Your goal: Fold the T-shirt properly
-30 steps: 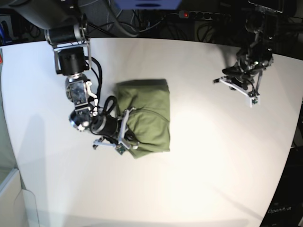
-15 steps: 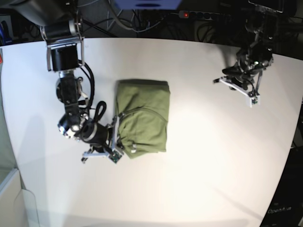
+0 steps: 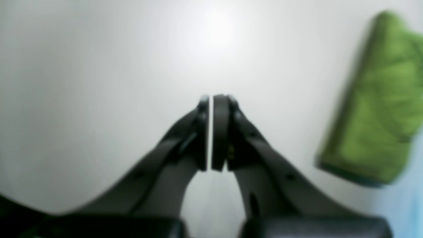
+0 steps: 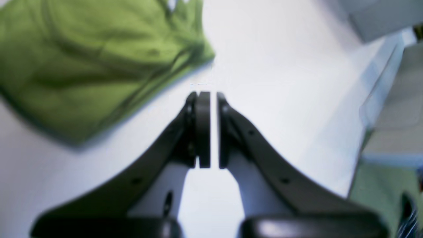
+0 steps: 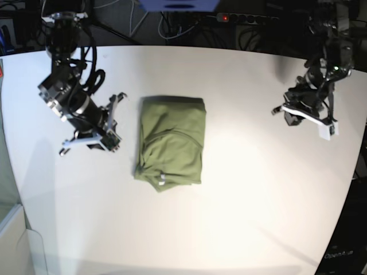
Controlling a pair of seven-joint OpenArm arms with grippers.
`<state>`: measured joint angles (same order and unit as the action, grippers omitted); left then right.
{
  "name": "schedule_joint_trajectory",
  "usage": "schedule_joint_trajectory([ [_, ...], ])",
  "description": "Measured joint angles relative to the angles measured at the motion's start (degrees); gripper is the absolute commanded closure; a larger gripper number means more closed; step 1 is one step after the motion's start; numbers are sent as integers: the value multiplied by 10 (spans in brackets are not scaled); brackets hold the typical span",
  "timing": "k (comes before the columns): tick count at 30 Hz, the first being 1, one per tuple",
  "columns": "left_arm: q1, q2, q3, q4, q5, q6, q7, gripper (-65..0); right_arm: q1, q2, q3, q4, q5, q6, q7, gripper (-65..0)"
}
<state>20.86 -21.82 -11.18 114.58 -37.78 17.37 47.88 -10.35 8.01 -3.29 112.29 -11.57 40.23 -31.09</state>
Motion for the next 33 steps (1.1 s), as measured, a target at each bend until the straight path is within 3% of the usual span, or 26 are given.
schedule_joint_trajectory([
  [3, 32, -1, -39, 9, -19, 11, 32, -22, -74, -3, 38, -3, 2, -1, 8, 0],
  [5, 47, -3, -49, 9, -25, 5, 22, -22, -117, -13, 67, -3, -3, 0, 41, 0],
  [8, 74, -10, -47, 12, -27, 4, 23, -22, -177, -37, 113, -3, -1, 2, 113, 0],
  [13, 119, -43, -23, 13, -30, 4, 22, -22, -250, -74, 191, -3, -3, 0, 167, 0],
  [20, 209, -73, -10, 17, -28, 4, 22, -22, -320, -127, 236, -16, -2, 0, 215, 0],
  [25, 257, -82, -7, 17, -26, 4, 21, -22, -367, -141, 242, -20, -1, 0, 241, 0],
  [30, 258, -83, 59, 4, 39, 0, 12, -20, -389, -147, 243, -45, 2, 0, 256, 0],
  [33, 239, -50, 116, -53, 102, 5, -8, -20, -386, -147, 243, -116, 4, -5, 288, 0],
])
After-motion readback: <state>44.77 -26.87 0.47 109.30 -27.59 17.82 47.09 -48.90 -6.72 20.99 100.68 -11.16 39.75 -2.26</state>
